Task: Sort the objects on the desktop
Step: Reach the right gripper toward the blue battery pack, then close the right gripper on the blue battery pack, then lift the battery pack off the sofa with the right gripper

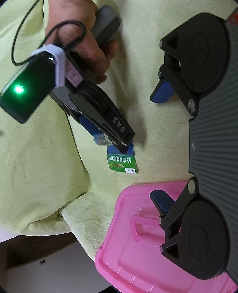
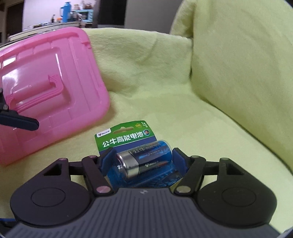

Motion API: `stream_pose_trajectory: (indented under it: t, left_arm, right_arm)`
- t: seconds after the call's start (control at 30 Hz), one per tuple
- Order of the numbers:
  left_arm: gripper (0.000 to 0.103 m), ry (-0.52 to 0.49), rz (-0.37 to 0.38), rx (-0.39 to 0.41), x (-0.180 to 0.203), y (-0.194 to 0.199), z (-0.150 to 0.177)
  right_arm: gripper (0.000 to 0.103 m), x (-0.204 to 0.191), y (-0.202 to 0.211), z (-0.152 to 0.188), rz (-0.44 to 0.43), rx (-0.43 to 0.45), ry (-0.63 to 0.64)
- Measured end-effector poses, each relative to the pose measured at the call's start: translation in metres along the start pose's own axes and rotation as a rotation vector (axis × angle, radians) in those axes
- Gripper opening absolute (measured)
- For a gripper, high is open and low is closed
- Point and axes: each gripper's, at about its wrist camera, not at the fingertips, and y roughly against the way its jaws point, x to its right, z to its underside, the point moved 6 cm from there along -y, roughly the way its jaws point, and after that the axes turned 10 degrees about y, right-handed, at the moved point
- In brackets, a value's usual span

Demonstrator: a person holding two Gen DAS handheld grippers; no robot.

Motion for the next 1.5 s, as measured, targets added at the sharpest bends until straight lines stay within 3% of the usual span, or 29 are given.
stream_pose_trajectory:
  t: [0.17,0.27,0.43,0.6,0.73,0.83,1.27,1.5]
  left_arm:
    - [0.102,0.007,0.018,-0.007,0.002,0.001,0.001]
    - [0.102,0.006,0.043,-0.011,0.005,0.003,0.003]
    - [0.102,-0.005,0.078,-0.028,0.008,0.003,0.006]
    - [0.102,-0.008,0.091,-0.032,0.011,0.002,0.006]
    - [0.102,0.000,0.100,-0.036,0.010,-0.001,0.005]
    - [0.102,-0.010,0.095,-0.036,0.013,-0.002,0.004]
    - [0.102,-0.015,0.103,-0.038,0.015,-0.002,0.005]
    - [0.102,-0.013,0.098,-0.041,0.017,-0.001,0.005]
  right_arm:
    - [0.064,0.005,0.024,0.009,-0.018,-0.137,-0.182]
    - [0.064,-0.002,0.044,0.015,-0.058,-0.138,-0.192]
    - [0.062,-0.022,0.074,0.027,0.000,-0.068,-0.024]
    - [0.063,-0.030,0.067,0.021,0.023,0.007,0.114]
    - [0.066,-0.041,0.060,0.021,0.041,0.017,0.243]
    - [0.065,-0.040,0.061,0.023,0.050,0.001,0.251]
    - [0.066,-0.018,0.053,0.036,-0.059,0.005,0.040]
    - [0.066,-0.008,0.069,0.038,-0.035,-0.160,-0.190]
